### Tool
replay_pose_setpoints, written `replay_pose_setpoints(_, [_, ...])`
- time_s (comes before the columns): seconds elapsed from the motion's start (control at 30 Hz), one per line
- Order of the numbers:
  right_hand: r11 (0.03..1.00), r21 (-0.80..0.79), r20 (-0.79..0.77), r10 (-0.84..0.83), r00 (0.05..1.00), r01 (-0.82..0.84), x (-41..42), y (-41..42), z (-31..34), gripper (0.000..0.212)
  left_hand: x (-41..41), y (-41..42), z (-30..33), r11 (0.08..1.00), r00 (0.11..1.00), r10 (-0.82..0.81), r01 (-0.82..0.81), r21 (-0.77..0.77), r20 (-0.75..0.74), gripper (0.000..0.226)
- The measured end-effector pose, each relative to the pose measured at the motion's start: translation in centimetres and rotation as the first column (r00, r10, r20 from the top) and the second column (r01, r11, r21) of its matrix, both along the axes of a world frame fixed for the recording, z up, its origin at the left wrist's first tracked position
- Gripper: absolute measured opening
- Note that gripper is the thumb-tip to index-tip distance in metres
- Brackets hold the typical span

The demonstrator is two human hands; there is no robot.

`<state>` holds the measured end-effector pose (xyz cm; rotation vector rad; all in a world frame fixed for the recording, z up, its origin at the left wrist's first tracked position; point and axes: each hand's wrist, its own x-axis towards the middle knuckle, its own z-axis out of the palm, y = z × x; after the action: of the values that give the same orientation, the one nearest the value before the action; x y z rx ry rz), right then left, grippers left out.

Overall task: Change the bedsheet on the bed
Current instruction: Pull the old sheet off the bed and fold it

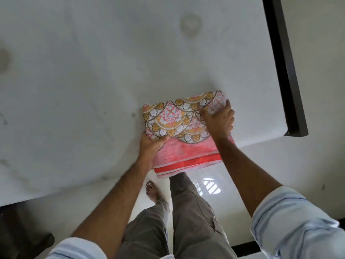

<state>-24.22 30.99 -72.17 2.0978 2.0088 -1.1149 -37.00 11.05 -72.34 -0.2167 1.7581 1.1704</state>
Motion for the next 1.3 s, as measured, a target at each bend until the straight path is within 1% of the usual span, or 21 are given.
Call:
replay_pose_setpoints(0.03, [0.994,-0.084,-0.074,-0.079,0.994,0.072,0.6,0.4,0.2,0.107,-0.3,-0.1,0.8,0.999,0.997,-0.004,0.001,0.045,0.077,0.060])
replay_pose_setpoints(0.07, [0.979,-0.177,-0.112,-0.118,0.987,0.097,1.5,0.8,0.8,0.101,-0.7,-0.1,1.8,0.996,0.993,-0.026,0.016,0.092,0.118,0.057])
replay_pose_setpoints(0.13, [0.953,-0.299,-0.172,-0.106,0.979,0.051,3.5,1.4,3.2,0.091,-0.8,-0.2,4.2,0.984,0.988,-0.093,0.072,0.165,0.121,0.058])
replay_pose_setpoints(0.17, [0.942,-0.333,-0.237,-0.116,0.965,0.031,4.5,1.4,4.4,0.082,-0.7,-0.3,5.4,0.976,0.985,-0.120,0.093,0.195,0.127,0.057])
replay_pose_setpoints(0.23, [0.909,-0.416,-0.439,-0.215,0.872,0.014,6.5,0.0,8.1,0.059,-0.1,-1.0,8.7,0.957,0.976,-0.166,0.127,0.259,0.137,0.050])
replay_pose_setpoints(0.3, [0.869,-0.494,-0.574,-0.317,0.755,-0.011,8.7,-1.9,12.1,0.052,0.4,-1.8,11.8,0.939,0.971,-0.193,0.142,0.312,0.140,0.046])
replay_pose_setpoints(0.33, [0.846,-0.531,-0.609,-0.355,0.709,-0.033,10.0,-2.9,14.2,0.052,0.8,-2.3,13.6,0.936,0.972,-0.196,0.145,0.322,0.132,0.052])
replay_pose_setpoints(0.4, [0.806,-0.578,-0.671,-0.384,0.634,-0.124,13.2,-4.9,18.3,0.050,1.8,-3.2,16.8,0.932,0.972,-0.202,0.153,0.329,0.121,0.079])
replay_pose_setpoints(0.43, [0.806,-0.572,-0.698,-0.381,0.607,-0.151,15.4,-6.1,20.8,0.046,2.7,-3.4,19.1,0.924,0.965,-0.236,0.187,0.334,0.113,0.088])
replay_pose_setpoints(0.47, [0.812,-0.561,-0.715,-0.378,0.587,-0.161,17.5,-7.1,23.1,0.042,3.6,-3.4,21.2,0.910,0.955,-0.278,0.229,0.345,0.101,0.088])
replay_pose_setpoints(0.5, [0.814,-0.560,-0.724,-0.387,0.572,-0.158,19.1,-8.0,24.8,0.040,4.1,-3.0,22.8,0.900,0.949,-0.304,0.258,0.351,0.083,0.081])
replay_pose_setpoints(0.57, [0.868,-0.482,-0.765,-0.351,0.541,-0.119,22.0,-9.0,28.8,0.040,5.8,-1.1,26.7,0.877,0.934,-0.358,0.327,0.351,0.025,0.062])
replay_pose_setpoints(0.63, [0.927,-0.376,-0.792,-0.314,0.524,-0.013,24.5,-9.1,32.2,0.040,8.1,1.5,29.5,0.843,0.899,-0.437,0.417,0.339,-0.020,0.061])
replay_pose_setpoints(0.7, [0.931,-0.334,-0.802,-0.363,0.474,0.147,26.9,-7.9,34.7,0.040,10.4,4.7,32.0,0.801,0.866,-0.497,0.484,0.353,-0.058,0.065])
replay_pose_setpoints(0.77, [0.893,-0.386,-0.810,-0.448,0.377,0.232,29.9,-6.1,36.7,0.044,13.1,8.5,34.0,0.768,0.840,-0.532,0.532,0.357,-0.105,0.062])
replay_pose_setpoints(0.87, [0.840,-0.491,-0.808,-0.539,0.239,0.233,35.0,-2.8,38.9,0.042,17.7,14.8,36.3,0.718,0.806,-0.567,0.584,0.380,-0.167,0.051])
replay_pose_setpoints(0.93, [0.820,-0.513,-0.809,-0.561,0.176,0.255,39.2,-0.1,39.7,0.041,21.7,19.6,37.2,0.676,0.776,-0.602,0.621,0.396,-0.189,0.046])
replay_pose_setpoints(0.97, [0.817,-0.508,-0.812,-0.560,0.164,0.272,41.3,1.6,40.1,0.041,23.8,22.0,37.6,0.657,0.764,-0.616,0.632,0.411,-0.189,0.045])
replay_pose_setpoints(1.1, [0.798,-0.486,-0.804,-0.568,0.176,0.356,49.2,8.7,42.2,0.044,32.6,31.1,39.2,0.576,0.705,-0.675,0.688,0.441,-0.219,0.039])
replay_pose_setpoints(1.2, [0.782,-0.476,-0.803,-0.573,0.163,0.401,54.4,14.1,43.9,0.046,38.1,36.9,40.9,0.541,0.681,-0.682,0.715,0.442,-0.268,0.035])
replay_pose_setpoints(1.3, [0.770,-0.481,-0.792,-0.586,0.168,0.418,58.2,19.5,44.8,0.044,41.8,42.3,42.1,0.526,0.670,-0.693,0.721,0.451,-0.264,0.030])
